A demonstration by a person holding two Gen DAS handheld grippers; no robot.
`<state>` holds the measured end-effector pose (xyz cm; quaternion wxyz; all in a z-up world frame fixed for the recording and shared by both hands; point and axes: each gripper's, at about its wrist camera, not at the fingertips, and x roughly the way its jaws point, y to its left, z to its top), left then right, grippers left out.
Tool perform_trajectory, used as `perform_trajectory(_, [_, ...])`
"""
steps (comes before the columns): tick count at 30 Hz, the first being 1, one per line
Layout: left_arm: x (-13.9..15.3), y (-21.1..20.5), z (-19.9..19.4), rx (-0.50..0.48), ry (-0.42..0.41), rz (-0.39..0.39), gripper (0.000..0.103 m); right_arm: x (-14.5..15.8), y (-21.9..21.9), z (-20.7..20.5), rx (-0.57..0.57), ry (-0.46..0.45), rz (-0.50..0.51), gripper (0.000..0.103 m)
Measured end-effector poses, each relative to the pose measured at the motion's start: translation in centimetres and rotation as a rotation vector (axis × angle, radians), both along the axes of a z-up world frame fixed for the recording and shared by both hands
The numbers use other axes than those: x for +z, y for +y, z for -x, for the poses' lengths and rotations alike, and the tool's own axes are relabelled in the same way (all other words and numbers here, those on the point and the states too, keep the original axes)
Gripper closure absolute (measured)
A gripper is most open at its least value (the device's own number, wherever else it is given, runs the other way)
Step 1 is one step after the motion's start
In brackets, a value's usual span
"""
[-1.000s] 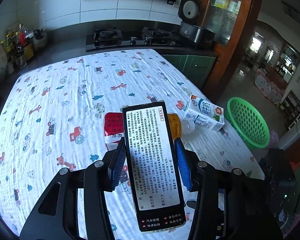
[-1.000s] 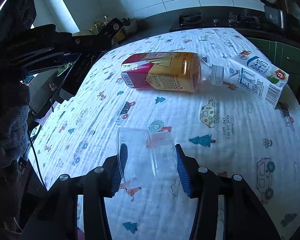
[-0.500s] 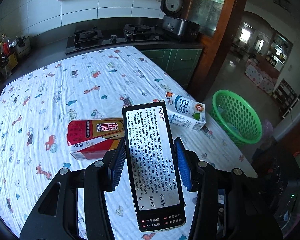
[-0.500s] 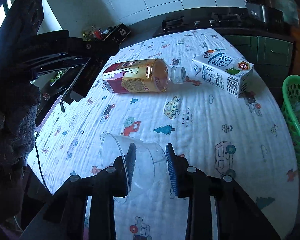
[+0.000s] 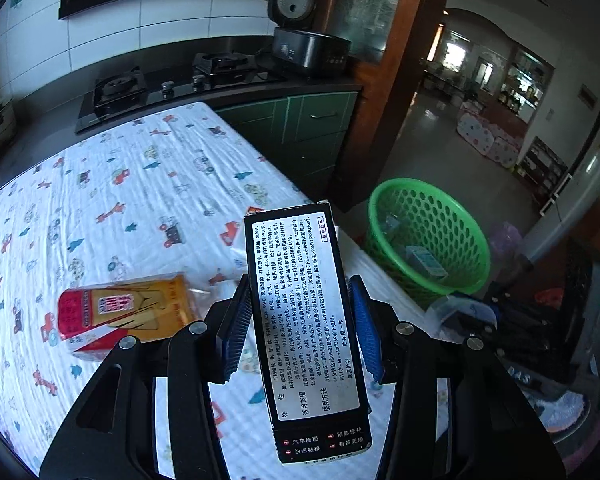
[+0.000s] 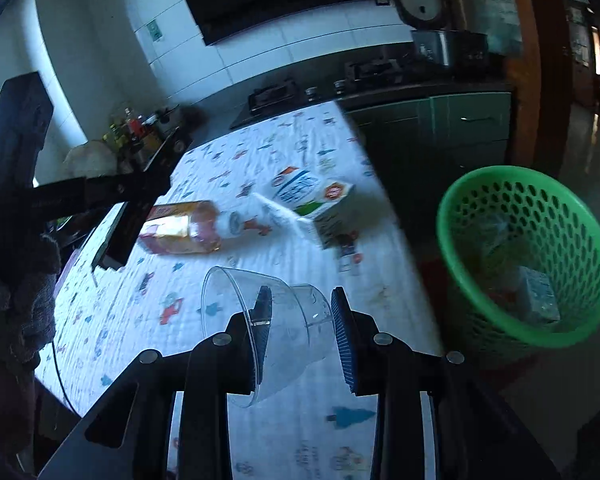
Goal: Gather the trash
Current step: 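Drop the clear cup into the basket with the right tool while the left tool carries the box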
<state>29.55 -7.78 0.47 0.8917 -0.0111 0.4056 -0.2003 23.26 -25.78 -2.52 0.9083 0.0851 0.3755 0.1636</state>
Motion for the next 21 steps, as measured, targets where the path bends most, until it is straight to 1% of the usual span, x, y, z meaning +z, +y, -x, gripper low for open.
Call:
perform_trajectory(3, [-0.2,-2.8,-0.9,-0.046,0.021,0.02,0.056,-0.2,-4.9,-1.4,-0.114,0.018,0.026,0.073])
perform_trajectory(6, [-0.2,-5.5,-1.8,-0.085,0.021,0.018,0.056,-0.5,-8.6,-2.5,-0.195,0.037,0.055,0.073])
perform_trajectory(10, [-0.5,-9.2,-3.4,-0.141,0.036,0.021,0.056,-1.8,-13.4,-4.4,-0.304,0.086,0.081,0.073])
perform_trajectory(16, [-1.7,-14.7,-5.9,-0.201,0.054,-0.009,0.056,-4.2,-17.8,-6.9,-0.389,0.145,0.088,0.071])
perform_trajectory(19, [-2.4,-16.8,-7.0,-0.225,0.07,-0.01,0.056,-5.0,-19.0,-7.6,-0.403,0.16,0.093,0.065])
perform_trajectory(20, [-2.6,-17.2,-7.3,-0.227,0.078,-0.014,0.056,-5.2,-19.3,-7.8,-0.405,0.163,0.096,0.06])
perform_trajectory(21, [-2.9,-17.9,-7.8,-0.232,0.087,-0.018,0.055,-5.4,-19.4,-7.9,-0.407,0.162,0.098,0.059])
